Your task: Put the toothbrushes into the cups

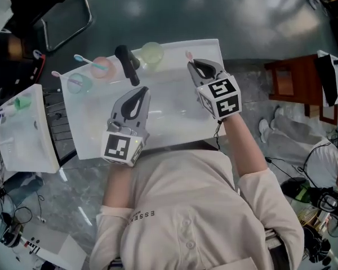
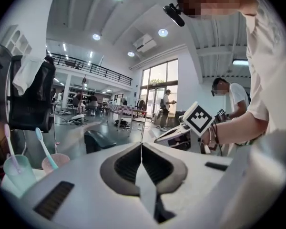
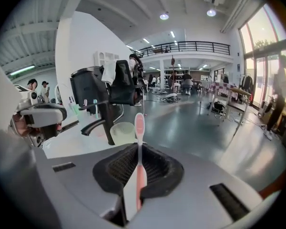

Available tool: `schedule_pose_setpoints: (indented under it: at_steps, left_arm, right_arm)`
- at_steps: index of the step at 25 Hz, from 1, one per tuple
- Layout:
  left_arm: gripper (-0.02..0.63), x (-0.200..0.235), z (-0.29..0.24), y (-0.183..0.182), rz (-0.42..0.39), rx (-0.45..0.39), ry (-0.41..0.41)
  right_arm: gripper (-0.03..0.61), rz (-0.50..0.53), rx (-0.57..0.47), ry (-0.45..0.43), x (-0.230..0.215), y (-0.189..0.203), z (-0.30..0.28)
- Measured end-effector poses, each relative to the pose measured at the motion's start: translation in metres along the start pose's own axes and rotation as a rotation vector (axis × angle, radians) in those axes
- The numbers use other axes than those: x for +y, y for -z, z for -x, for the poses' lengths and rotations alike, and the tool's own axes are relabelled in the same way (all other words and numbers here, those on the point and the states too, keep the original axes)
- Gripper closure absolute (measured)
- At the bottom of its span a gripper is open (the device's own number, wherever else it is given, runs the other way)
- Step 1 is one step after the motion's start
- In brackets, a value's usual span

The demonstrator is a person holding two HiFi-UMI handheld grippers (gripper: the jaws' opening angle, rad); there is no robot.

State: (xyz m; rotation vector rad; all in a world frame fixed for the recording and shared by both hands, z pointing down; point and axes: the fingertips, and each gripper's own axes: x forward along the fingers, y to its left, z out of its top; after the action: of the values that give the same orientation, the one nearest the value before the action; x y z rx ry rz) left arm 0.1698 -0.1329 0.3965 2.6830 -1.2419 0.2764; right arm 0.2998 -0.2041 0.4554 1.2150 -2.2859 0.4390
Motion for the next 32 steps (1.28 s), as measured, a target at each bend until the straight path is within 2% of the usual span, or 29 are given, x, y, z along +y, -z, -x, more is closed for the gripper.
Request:
schedule_pose_setpoints:
  at_steps: [4, 10, 17, 23, 32]
  left_arm:
    - [0.609, 0.018, 0.017, -0.005, 0.001, -0.014, -0.043]
    - [0.609, 0.049, 0.040, -0.010, -0.002, -0.024, -0.112]
    - [0.609, 0.075, 0.062, -0.005, 0.020, -0.017, -0.170]
    - [0.609, 0.093, 0.072, 0.007, 0.053, -0.009, -0.216]
    - [0.609, 0.101, 0.071, 0.019, 0.080, 0.011, -0.236]
  right_arm:
    - [0.540, 0.044, -0.089, -0.030, 0.018, -0.045, -0.011]
    - [0.540, 0.073, -0.302, -0.076, 0.040, -0.116, -0.016]
    - [0.540, 0.080, -0.479, -0.110, 0.059, -0.160, -0.026]
    - [0.540, 0.050, -0.428, -0.140, 0.066, -0.141, -0.061]
    - [0.538, 0.045, -0.300, -0.163, 0.068, -0.102, -0.093]
